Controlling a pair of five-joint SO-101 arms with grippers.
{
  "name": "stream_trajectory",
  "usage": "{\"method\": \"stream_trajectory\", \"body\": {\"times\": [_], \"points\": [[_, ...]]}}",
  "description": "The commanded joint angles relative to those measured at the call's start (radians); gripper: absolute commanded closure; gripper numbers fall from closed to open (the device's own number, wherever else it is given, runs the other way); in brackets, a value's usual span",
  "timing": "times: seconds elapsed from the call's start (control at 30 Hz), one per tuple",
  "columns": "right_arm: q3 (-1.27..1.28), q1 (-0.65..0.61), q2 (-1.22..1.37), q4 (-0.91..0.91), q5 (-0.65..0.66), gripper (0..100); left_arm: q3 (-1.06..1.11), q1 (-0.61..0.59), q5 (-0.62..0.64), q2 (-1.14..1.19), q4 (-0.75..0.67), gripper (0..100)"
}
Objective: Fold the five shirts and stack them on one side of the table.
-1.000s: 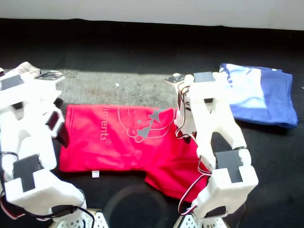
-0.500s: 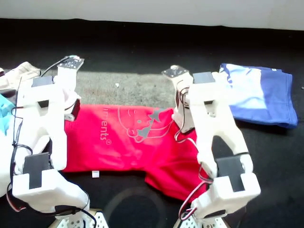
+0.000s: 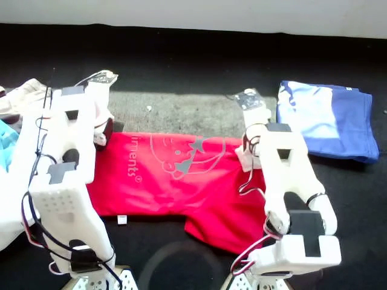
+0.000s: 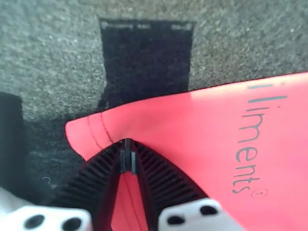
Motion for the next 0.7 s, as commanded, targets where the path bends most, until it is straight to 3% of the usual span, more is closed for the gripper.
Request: {"method": "stream_trajectory", "body": {"times": [0.0, 0.17, 0.5, 0.67], "points": [[-0.062, 0.09, 0.102, -0.056, -0.002, 99.2, -0.266, -0.015, 0.063, 0.147, 0.094, 99], [-0.257, 0.133, 0.255, -0.027, -0.002, 99.2, -0.602, -0.008, 0.081, 0.329, 0.219, 99], [-0.628, 0.027, 0.441, 0.087, -0.005, 99.2, -1.115, 0.002, 0.077, 0.605, 0.341, 99], [-0.817, 0.012, 0.467, 0.275, -0.006, 99.2, -1.307, 0.004, 0.078, 0.611, 0.479, 99]]}}
